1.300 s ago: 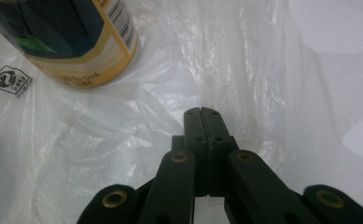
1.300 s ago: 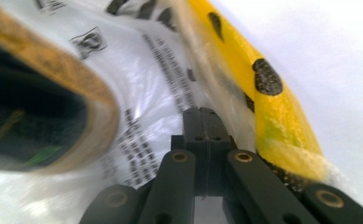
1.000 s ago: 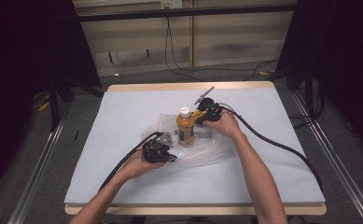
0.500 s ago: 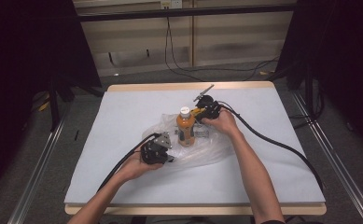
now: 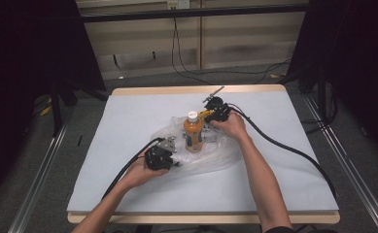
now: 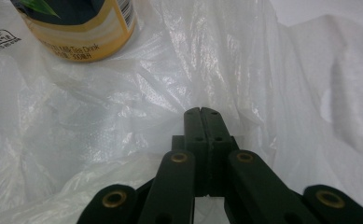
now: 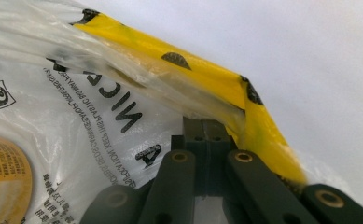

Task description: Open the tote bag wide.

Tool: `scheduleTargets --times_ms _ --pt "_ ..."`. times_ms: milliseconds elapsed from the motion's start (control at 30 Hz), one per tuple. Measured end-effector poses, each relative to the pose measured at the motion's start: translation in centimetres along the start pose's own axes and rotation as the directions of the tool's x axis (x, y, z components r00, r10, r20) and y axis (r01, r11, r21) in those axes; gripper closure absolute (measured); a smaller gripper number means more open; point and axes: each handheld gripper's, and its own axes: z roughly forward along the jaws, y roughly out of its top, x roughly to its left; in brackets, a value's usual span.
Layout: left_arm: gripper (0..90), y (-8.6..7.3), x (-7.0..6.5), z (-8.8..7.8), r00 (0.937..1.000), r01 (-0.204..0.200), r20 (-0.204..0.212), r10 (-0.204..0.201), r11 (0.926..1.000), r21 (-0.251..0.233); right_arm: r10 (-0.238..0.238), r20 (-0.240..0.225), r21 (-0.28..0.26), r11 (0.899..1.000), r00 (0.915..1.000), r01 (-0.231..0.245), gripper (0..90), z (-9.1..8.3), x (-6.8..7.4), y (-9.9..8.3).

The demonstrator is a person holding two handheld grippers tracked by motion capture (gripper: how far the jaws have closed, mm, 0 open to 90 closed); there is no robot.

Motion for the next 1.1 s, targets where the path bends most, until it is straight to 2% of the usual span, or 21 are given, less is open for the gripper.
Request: scheduleTargets --times_ms 67,167,300,367,400,467,500,667,700,733,767,800,867,933,1000,1067,1100 --pt "90.0 0.0 0.1 0.0 1.0 0.003 0.005 -0.003 1.0 -0.005 -0.002 -0.004 -0.003 1.0 1.0 0.002 90.0 -0.1 0.2 -0.1" --pt "90.0 -0.1 0.3 0.0 0.9999 0.014 -0.006 -0.014 0.9997 -0.02 -0.029 -0.014 -0.011 1.0 0.9995 0.029 90.0 -0.3 0.7 -0.1" --pt "90.0 -0.1 0.5 -0.1 0.9998 0.017 -0.012 -0.018 0.9994 -0.031 -0.05 -0.027 -0.037 0.998 0.9984 0.049 90.0 -1.4 1.2 0.0" --pt "90.0 -0.1 0.5 -0.3 0.9995 0.027 -0.013 -0.028 0.998 -0.058 -0.052 -0.031 -0.046 0.998 0.9982 0.051 90.0 -1.6 1.3 0.0" --pt "90.0 -0.1 0.5 -0.4 0.9991 0.038 -0.015 -0.04 0.9966 -0.073 -0.069 -0.031 -0.06 0.996 0.9971 0.067 90.0 -2.4 1.4 -0.1" --pt "90.0 -0.1 0.8 -0.5 0.999 0.042 -0.015 -0.043 0.996 -0.079 -0.073 -0.03 -0.069 0.995 0.9969 0.07 90.0 -2.6 1.3 -0.2" --pt "90.0 -0.1 0.9 -0.6 0.9986 0.051 -0.011 -0.052 0.9949 -0.087 -0.065 -0.039 -0.092 0.994 0.9971 0.061 90.0 -3.2 1.1 -0.4" --pt "90.0 -0.2 1.0 -1.1 0.9967 0.07 -0.031 -0.075 0.9889 -0.131 -0.076 -0.045 -0.119 0.99 0.9961 0.07 90.0 -4.4 1.3 -1.0" --pt "90.0 -0.2 1.1 -1.3 0.9968 0.068 -0.032 -0.074 0.9875 -0.142 -0.085 -0.042 -0.128 0.989 0.9955 0.079 90.0 -4.5 1.3 -1.1" --pt "90.0 -0.1 1.1 -1.4 0.9955 0.084 -0.032 -0.09 0.9861 -0.143 -0.081 -0.041 -0.141 0.987 0.9959 0.074 90.0 -4.9 1.4 -1.2" --pt "90.0 -0.2 1.2 -1.4 0.9951 0.086 -0.033 -0.093 0.9814 -0.172 -0.082 -0.041 -0.151 0.986 0.9958 0.075 90.0 -5.3 1.4 -1.3" --pt "90.0 -0.2 1.2 -1.6 0.9945 0.084 -0.048 -0.093 0.9838 -0.159 -0.084 -0.044 -0.166 0.983 0.9955 0.076 90.0 -5.6 1.5 -1.4" --pt "90.0 -0.3 1.3 -1.8 0.9935 0.093 -0.047 -0.104 0.9782 -0.185 -0.088 -0.05 -0.209 0.975 0.9948 0.076 90.0 -6.4 1.8 -1.7" --pt "90.0 -0.4 1.3 -1.9 0.9918 0.104 -0.053 -0.116 0.9758 -0.192 -0.093 -0.047 -0.22 0.972 0.9945 0.081 90.0 -6.7 1.9 -1.8" --pt "89.6 -0.4 1.4 -2.2 0.9916 0.099 -0.065 -0.112 0.979 -0.178 -0.091 -0.029 -0.231 0.97 0.9954 0.082 90.0 -7.3 2.1 -2.1" --pt "89.7 -0.5 1.5 -2.3 0.9881 0.119 -0.072 -0.136 0.9718 -0.204 -0.082 -0.034 -0.257 0.964 0.9961 0.071 90.0 -7.7 2.1 -2.5" --pt "89.7 -0.5 1.5 -2.3 0.9886 0.113 -0.075 -0.13 0.9719 -0.207 -0.077 -0.046 -0.277 0.959 0.996 0.061 90.0 -8.1 2.0 -2.8"
